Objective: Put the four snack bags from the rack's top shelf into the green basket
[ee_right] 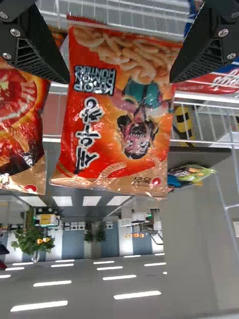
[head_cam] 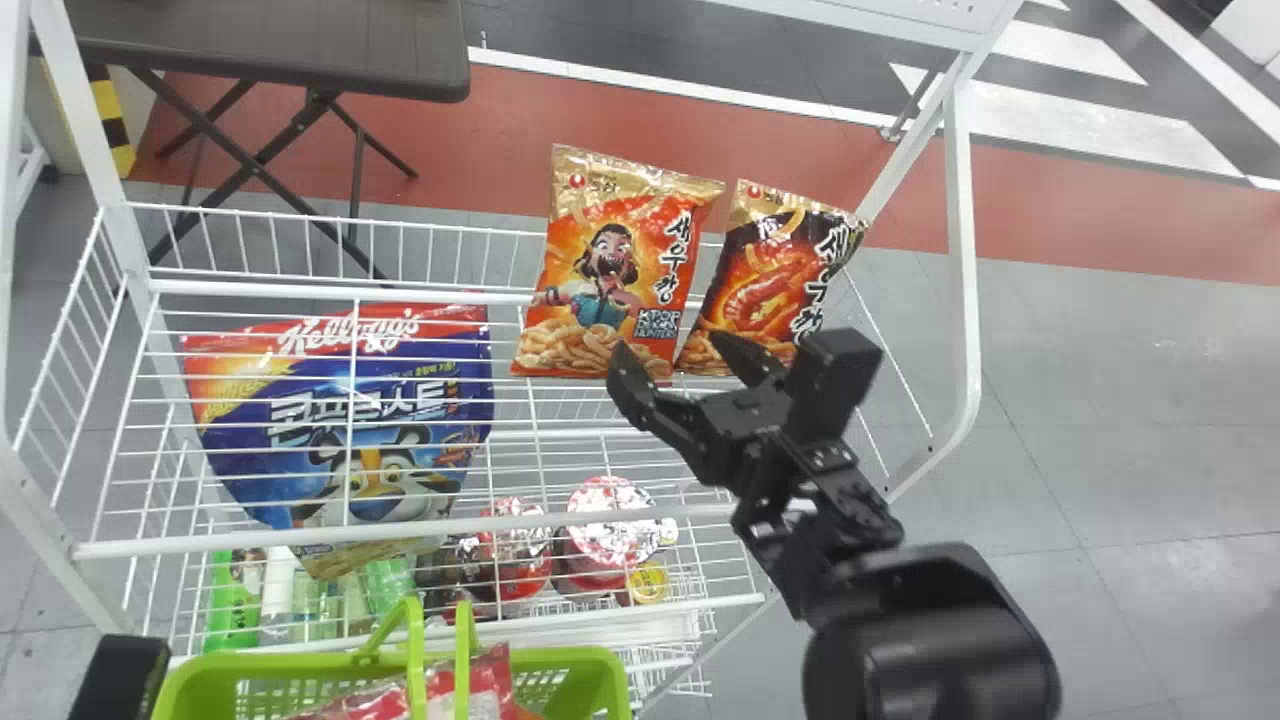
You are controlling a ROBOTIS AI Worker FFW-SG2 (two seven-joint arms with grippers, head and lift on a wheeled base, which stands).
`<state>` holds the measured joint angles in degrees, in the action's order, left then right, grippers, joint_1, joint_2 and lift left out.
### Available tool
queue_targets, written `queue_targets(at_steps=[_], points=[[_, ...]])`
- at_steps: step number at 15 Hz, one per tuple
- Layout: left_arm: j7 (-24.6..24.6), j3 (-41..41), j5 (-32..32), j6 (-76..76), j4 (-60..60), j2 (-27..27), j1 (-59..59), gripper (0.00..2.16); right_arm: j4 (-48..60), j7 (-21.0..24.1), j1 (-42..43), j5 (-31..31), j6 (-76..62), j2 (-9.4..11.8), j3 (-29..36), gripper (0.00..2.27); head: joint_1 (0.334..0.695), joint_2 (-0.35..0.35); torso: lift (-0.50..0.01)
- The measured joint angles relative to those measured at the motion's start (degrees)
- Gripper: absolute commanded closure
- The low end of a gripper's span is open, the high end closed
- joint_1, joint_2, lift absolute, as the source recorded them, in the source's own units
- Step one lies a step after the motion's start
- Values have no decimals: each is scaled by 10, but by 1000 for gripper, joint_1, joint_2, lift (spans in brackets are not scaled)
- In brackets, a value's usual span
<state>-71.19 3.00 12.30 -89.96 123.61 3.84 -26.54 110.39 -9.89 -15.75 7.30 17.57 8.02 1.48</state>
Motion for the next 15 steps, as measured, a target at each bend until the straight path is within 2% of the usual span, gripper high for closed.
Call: queue_targets(at_steps=[5, 6, 7, 8, 9, 11, 15], points=[[0, -4, 0, 0, 3, 2, 1, 2145, -107, 19, 100, -21, -26, -11, -31, 93, 695, -331, 0], [0, -5, 0, 0, 4, 2, 2, 2145, -123, 26, 116, -28, -23, -14, -38, 228, 695, -322, 0], [0, -6, 1, 0, 4, 3, 3, 2145, -136, 30, 129, -37, -19, -18, -43, 569, 695, -315, 0], [0, -7, 1, 0, 4, 3, 4, 2145, -147, 30, 138, -44, -17, -21, -46, 1096, 695, -309, 0], [-1, -8, 1, 0, 3, 3, 5, 2145, -158, 24, 147, -49, -11, -24, -46, 1939, 695, -304, 0], [-1, -10, 1, 0, 3, 3, 7, 2145, -164, -1, 152, -49, 13, -24, -47, 2135, 695, -286, 0], [0, -12, 1, 0, 1, 2, 10, 2145, -114, -14, 113, -42, 10, -24, -48, 2165, 695, -273, 0]])
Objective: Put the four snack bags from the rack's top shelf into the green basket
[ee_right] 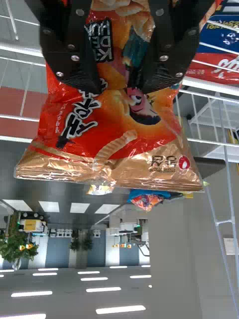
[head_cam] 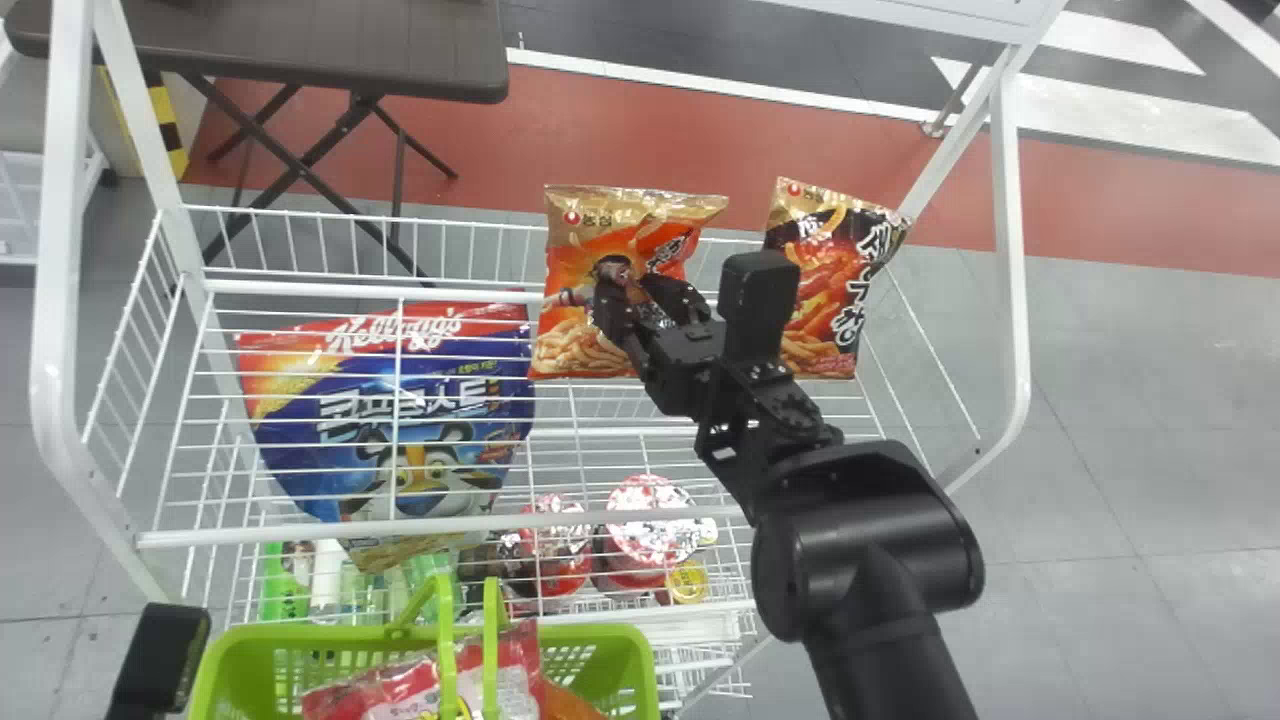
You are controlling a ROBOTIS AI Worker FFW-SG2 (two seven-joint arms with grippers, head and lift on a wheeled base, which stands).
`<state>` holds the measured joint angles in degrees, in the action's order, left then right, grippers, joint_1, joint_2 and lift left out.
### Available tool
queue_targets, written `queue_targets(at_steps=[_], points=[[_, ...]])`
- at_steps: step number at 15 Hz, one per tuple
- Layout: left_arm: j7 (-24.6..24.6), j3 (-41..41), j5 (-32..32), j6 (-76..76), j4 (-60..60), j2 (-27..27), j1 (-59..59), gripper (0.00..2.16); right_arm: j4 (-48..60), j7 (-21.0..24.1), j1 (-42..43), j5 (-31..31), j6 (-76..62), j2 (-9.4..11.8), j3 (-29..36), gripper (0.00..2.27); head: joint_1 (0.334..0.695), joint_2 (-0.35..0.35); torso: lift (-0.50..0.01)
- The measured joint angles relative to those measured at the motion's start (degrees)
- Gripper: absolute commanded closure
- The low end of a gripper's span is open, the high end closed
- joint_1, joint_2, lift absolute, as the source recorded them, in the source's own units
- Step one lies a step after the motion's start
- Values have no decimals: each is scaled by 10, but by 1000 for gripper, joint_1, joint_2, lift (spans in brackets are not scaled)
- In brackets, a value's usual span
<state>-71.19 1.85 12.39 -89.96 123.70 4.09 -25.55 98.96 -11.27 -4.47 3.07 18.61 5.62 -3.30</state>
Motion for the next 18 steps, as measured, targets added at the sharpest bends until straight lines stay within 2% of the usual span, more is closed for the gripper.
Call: queue_targets(at_steps=[3, 7, 12, 15, 18], points=[[4, 1, 0, 0, 0, -1, 0, 2145, 65, -12, -48, 6, -4, 3, 16, 2165, 695, -290, 0], [6, 0, -1, 0, 1, -1, 2, 2145, 220, -62, -150, 57, 64, 7, 72, 2165, 695, -342, 0], [11, -5, -2, 0, 0, -4, 11, 2145, 405, -143, -302, 150, 290, 8, 160, 2165, 695, -350, 0], [18, -4, -2, 0, -3, -5, 18, 2145, 435, -185, -346, 205, 450, 9, 194, 2165, 695, -350, 0], [21, -3, 0, 0, -4, -6, 20, 2145, 427, -200, -368, 230, 522, 16, 190, 2165, 695, -350, 0]])
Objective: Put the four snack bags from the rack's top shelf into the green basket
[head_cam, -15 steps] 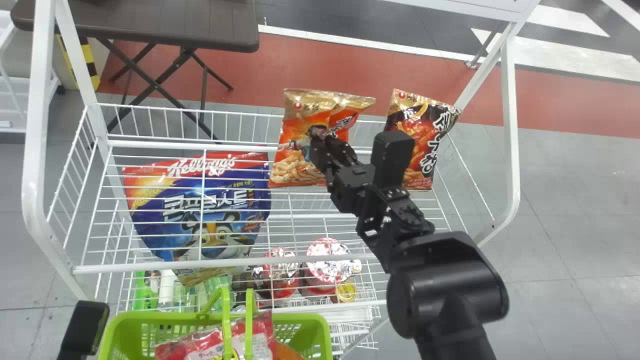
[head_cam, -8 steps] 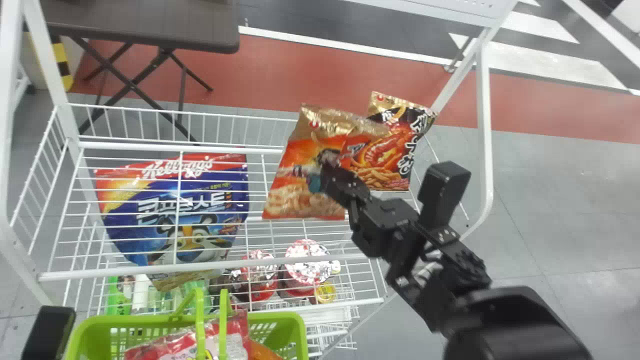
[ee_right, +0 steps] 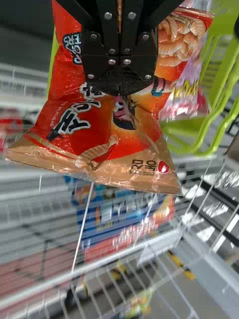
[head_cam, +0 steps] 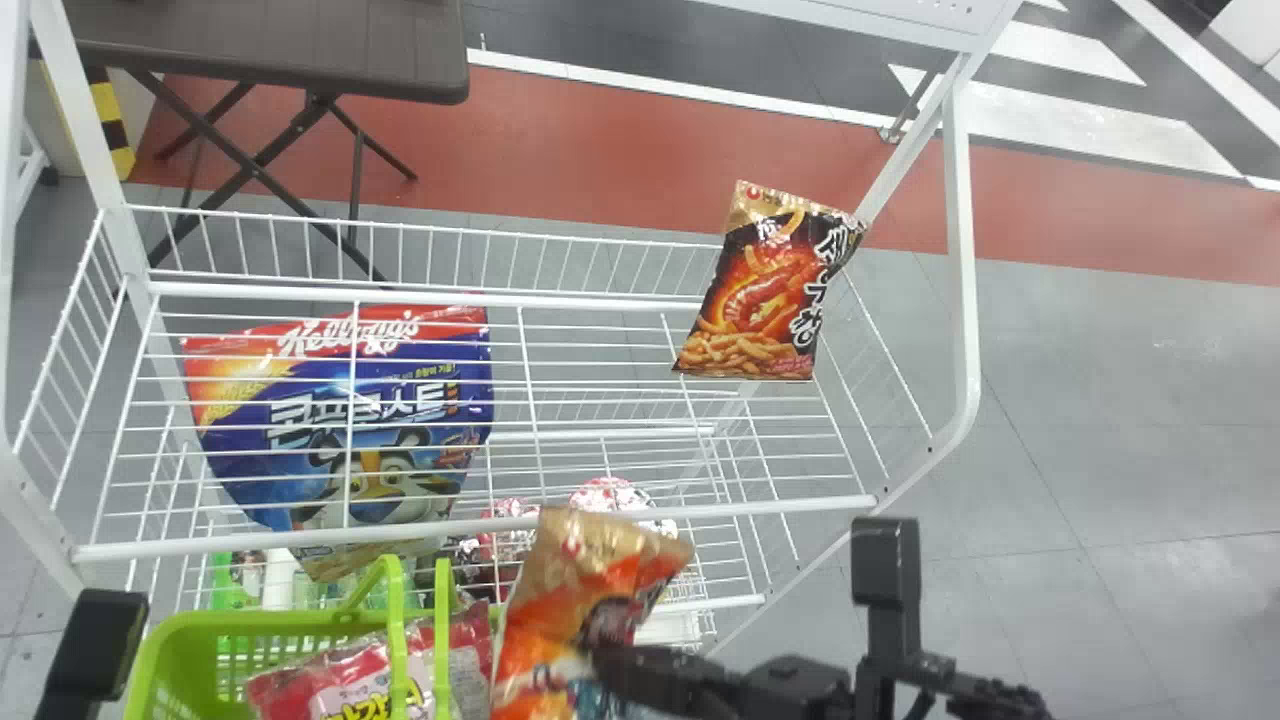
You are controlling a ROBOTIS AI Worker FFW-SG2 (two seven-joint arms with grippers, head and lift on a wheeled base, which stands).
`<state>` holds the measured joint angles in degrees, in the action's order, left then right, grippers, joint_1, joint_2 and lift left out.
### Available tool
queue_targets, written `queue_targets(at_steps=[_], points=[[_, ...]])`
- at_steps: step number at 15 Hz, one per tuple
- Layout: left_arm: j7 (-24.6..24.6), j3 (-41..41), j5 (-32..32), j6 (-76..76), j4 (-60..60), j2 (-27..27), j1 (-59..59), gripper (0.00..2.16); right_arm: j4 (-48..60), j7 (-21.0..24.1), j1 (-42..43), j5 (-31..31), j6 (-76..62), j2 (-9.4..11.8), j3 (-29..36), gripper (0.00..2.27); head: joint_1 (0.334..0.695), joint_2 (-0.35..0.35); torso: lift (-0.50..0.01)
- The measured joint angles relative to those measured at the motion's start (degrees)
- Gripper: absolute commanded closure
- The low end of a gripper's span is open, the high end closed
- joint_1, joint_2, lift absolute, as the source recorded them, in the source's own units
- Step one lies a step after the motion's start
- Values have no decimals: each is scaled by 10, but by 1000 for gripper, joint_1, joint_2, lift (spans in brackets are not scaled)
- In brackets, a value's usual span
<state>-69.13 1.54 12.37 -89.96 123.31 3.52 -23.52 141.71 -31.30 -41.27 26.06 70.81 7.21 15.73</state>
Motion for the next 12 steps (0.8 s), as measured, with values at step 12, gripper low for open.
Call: queue_targets(at_steps=[12], points=[[-1, 13, 3, 0, 12, 2, -8, 2145, -102, 52, 23, -70, -49, 24, -143, 2165, 695, -350, 0]])
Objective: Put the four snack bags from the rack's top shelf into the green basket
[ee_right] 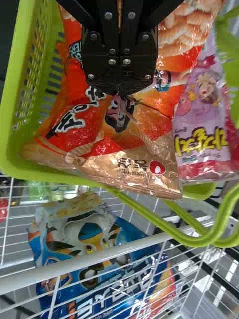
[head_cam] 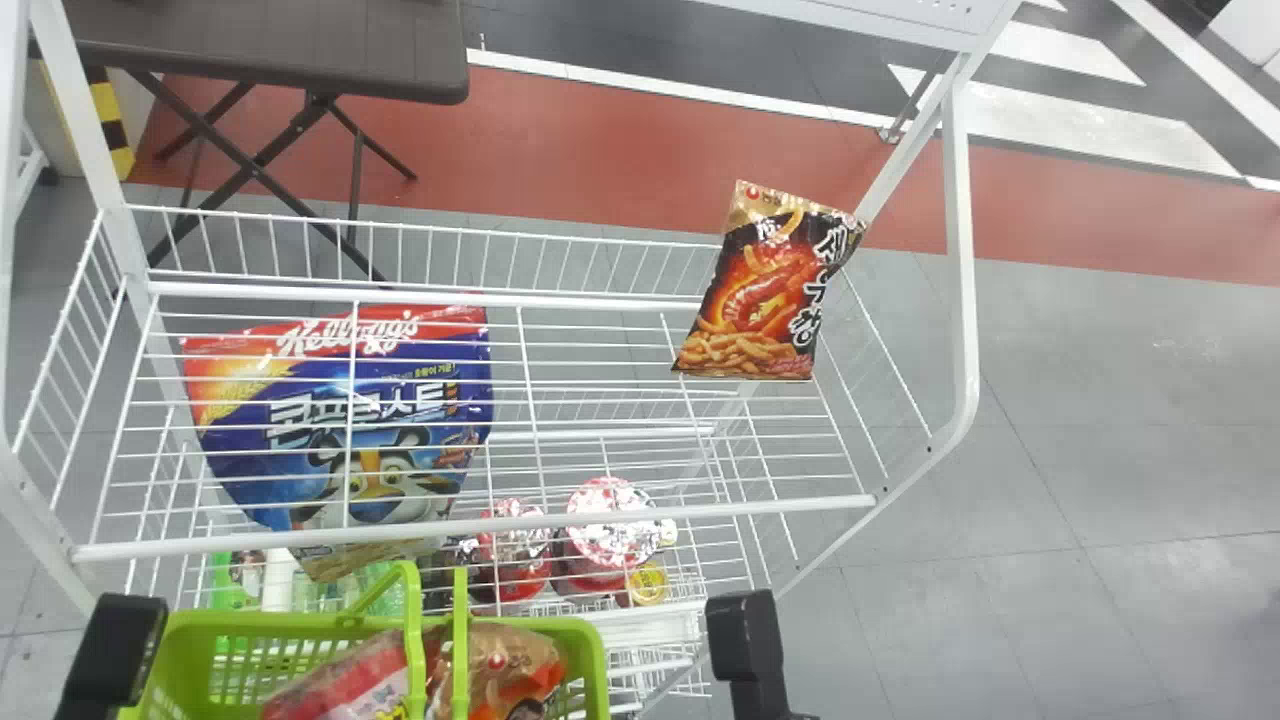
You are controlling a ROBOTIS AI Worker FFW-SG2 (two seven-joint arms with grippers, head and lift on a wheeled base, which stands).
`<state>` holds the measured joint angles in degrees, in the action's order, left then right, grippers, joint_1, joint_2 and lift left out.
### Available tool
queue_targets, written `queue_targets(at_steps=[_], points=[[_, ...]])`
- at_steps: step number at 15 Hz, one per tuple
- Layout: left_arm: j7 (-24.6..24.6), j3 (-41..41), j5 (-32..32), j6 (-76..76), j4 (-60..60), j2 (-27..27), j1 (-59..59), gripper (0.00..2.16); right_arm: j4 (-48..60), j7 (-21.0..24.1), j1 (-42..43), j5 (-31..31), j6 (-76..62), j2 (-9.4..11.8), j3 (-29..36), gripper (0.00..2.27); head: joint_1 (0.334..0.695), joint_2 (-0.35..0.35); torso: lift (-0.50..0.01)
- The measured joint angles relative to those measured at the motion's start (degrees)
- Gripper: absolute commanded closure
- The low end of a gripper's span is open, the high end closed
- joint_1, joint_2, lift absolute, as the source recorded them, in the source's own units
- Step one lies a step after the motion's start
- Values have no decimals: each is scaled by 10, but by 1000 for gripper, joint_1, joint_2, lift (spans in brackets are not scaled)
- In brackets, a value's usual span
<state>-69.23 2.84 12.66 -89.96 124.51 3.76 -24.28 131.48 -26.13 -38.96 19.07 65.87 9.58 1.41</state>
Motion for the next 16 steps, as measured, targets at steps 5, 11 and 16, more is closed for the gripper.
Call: queue_targets(at_steps=[5, 11, 16], points=[[2, 0, -1, 0, 4, 0, -1, 2145, -30, 21, 18, -45, -1, 17, -95, 2162, 695, -263, 0], [1, -2, 0, 0, 10, 2, -2, 2145, -1, 84, 6, -72, 23, 39, -78, -2, 695, -350, 0], [2, 1, -2, 0, 9, 0, -3, 2145, 79, 71, -24, -11, 59, 36, 16, 46, 695, -350, 0]])
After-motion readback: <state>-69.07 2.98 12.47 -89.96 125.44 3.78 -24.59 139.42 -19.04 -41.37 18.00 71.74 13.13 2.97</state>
